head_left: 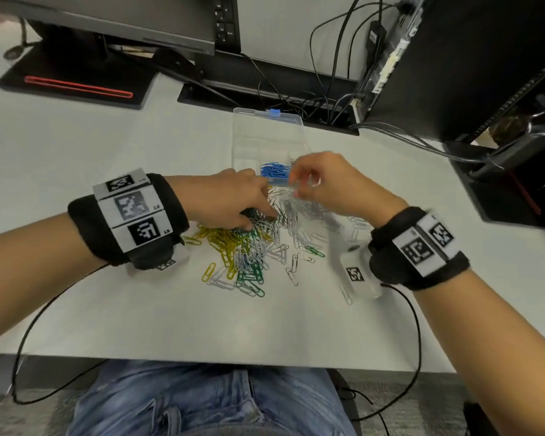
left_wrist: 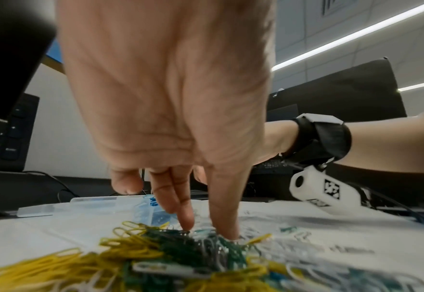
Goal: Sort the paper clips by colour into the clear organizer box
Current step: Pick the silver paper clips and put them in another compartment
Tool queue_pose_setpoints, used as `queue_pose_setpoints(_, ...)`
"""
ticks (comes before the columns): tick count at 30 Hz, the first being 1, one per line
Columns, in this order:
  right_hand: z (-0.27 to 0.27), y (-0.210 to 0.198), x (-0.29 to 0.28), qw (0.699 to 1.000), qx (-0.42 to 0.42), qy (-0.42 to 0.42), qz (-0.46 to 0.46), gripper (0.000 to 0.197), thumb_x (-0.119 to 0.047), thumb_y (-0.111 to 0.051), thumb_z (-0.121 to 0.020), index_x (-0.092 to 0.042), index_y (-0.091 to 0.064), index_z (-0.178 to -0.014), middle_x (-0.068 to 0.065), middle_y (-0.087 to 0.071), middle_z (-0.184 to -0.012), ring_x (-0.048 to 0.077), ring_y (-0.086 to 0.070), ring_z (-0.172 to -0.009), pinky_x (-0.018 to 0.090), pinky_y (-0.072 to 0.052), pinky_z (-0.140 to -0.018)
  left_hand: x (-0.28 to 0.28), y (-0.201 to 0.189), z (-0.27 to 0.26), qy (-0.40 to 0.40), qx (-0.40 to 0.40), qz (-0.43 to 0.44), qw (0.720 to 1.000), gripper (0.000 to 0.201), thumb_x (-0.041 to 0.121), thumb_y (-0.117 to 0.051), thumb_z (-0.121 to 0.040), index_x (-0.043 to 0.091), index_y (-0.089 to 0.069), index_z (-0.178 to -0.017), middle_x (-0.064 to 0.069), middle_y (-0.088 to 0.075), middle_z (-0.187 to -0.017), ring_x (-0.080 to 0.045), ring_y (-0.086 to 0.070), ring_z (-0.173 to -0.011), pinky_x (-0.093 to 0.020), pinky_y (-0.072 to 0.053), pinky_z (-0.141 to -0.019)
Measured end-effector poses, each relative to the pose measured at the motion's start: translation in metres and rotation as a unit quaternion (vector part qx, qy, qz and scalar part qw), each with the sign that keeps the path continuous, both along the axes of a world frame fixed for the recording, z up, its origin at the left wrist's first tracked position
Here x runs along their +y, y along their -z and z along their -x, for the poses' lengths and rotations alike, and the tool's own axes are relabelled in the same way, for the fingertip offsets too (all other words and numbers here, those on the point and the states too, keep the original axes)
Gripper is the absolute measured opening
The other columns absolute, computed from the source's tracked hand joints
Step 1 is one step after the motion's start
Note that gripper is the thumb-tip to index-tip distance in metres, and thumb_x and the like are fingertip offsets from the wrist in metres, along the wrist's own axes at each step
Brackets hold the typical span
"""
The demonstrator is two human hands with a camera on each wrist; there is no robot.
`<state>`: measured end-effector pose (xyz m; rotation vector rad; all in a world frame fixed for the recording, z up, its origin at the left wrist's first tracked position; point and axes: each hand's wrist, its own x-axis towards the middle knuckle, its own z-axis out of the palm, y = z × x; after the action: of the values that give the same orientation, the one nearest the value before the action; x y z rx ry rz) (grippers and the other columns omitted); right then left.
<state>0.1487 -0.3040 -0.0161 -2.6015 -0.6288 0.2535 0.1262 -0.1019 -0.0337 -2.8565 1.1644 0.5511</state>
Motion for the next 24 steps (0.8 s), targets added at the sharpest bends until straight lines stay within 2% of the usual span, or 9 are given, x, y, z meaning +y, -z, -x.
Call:
queue_pose_setpoints(3, 0.023, 0.007, 0.004, 0.99, 0.092, -0.066, 0.08, 0.028, -0.018, -0.075, -0.077, -0.024, -0.059, -0.099, -0.01, -0.047, -0.086, 0.005, -0.044, -0.072, 0.021, -0.038, -0.063, 0.0, 0.002, 0.003, 0.024, -0.02, -0.037, 0.999, 0.055, 0.04, -0.056, -0.091, 0.037, -0.037, -0.142, -0.001, -0.039, -0.127, -0.02, -0.035, -0.118, -0.036, -0.038, -0.093)
queue_pose_setpoints(5, 0.027, 0.012, 0.0, 0.981, 0.13, -0.055, 0.137, 0.035, -0.015, -0.076, -0.075, -0.022, -0.058, -0.104, -0.007, -0.047, -0.09, 0.01, -0.047, -0.077, 0.025, -0.042, -0.068, 0.001, 0.001, 0.002, 0.019, -0.042, -0.046, 0.998, 0.054, 0.043, -0.056, -0.09, 0.036, -0.039, -0.141, -0.001, -0.04, -0.127, -0.021, -0.037, -0.118, -0.037, -0.038, -0.091)
queue_pose_setpoints(9, 0.027, 0.011, -0.013, 0.984, 0.076, -0.022, 0.162, 0.028, -0.005, -0.07, -0.076, -0.019, -0.06, -0.098, 0.001, -0.047, -0.098, 0.019, -0.05, -0.085, 0.031, -0.047, -0.074, 0.001, 0.0, 0.0, 0.001, -0.069, -0.019, 0.997, 0.045, 0.044, -0.058, -0.089, 0.035, -0.051, -0.132, 0.0, -0.044, -0.126, -0.02, -0.037, -0.116, -0.035, -0.035, -0.09)
queue_pose_setpoints(11, 0.034, 0.009, -0.013, 0.988, 0.063, -0.059, 0.128, 0.023, -0.005, -0.068, -0.077, -0.022, -0.063, -0.09, 0.0, -0.049, -0.095, 0.017, -0.05, -0.084, 0.03, -0.046, -0.076, -0.001, -0.002, 0.002, -0.003, -0.058, 0.033, 0.998, 0.035, 0.041, -0.061, -0.088, 0.033, -0.059, -0.121, 0.002, -0.047, -0.12, -0.017, -0.04, -0.113, -0.033, -0.035, -0.089)
queue_pose_setpoints(13, 0.046, 0.008, -0.009, 0.984, 0.088, -0.103, 0.114, 0.024, -0.003, -0.067, -0.076, -0.024, -0.066, -0.088, 0.001, -0.054, -0.094, 0.018, -0.053, -0.085, 0.031, -0.047, -0.077, -0.005, -0.003, 0.005, 0.006, -0.039, 0.089, 0.995, 0.021, 0.038, -0.065, -0.086, 0.031, -0.065, -0.105, 0.005, -0.052, -0.106, -0.013, -0.045, -0.104, -0.031, -0.036, -0.084)
queue_pose_setpoints(17, 0.057, 0.018, -0.003, 0.975, 0.098, -0.132, 0.148, 0.022, -0.006, -0.067, -0.074, -0.02, -0.069, -0.09, -0.004, -0.056, -0.084, 0.017, -0.055, -0.08, 0.031, -0.047, -0.073, -0.016, -0.003, 0.015, 0.023, 0.025, 0.147, 0.989, 0.008, 0.032, -0.07, -0.082, 0.025, -0.068, -0.086, 0.01, -0.061, -0.084, -0.01, -0.056, -0.084, -0.028, -0.044, -0.074)
queue_pose_setpoints(20, 0.058, 0.017, -0.002, 0.975, 0.107, -0.12, 0.152, 0.013, -0.004, -0.065, -0.075, -0.018, -0.065, -0.075, -0.004, -0.057, -0.074, 0.014, -0.05, -0.068, 0.026, -0.042, -0.066, -0.022, -0.001, 0.022, 0.05, 0.049, 0.166, 0.984, 0.004, 0.027, -0.069, -0.082, 0.024, -0.069, -0.085, 0.01, -0.063, -0.079, -0.007, -0.056, -0.074, -0.026, -0.046, -0.069)
queue_pose_setpoints(22, 0.06, 0.016, 0.0, 0.972, 0.122, -0.124, 0.156, 0.021, -0.001, -0.059, -0.077, -0.018, -0.057, -0.066, 0.001, -0.055, -0.07, 0.016, -0.044, -0.064, 0.026, -0.038, -0.063, -0.026, 0.001, 0.026, 0.069, 0.052, 0.169, 0.982, 0.006, 0.026, -0.068, -0.082, 0.024, -0.07, -0.087, 0.01, -0.063, -0.077, -0.006, -0.053, -0.069, -0.02, -0.043, -0.064)
queue_pose_setpoints(24, 0.062, 0.017, -0.001, 0.971, 0.127, -0.116, 0.163, 0.017, -0.002, -0.056, -0.081, -0.015, -0.056, -0.069, 0.004, -0.054, -0.071, 0.018, -0.042, -0.066, 0.027, -0.036, -0.062, -0.03, 0.002, 0.031, 0.083, 0.054, 0.16, 0.982, 0.008, 0.025, -0.067, -0.082, 0.024, -0.07, -0.089, 0.01, -0.062, -0.077, -0.004, -0.053, -0.068, -0.02, -0.043, -0.064)
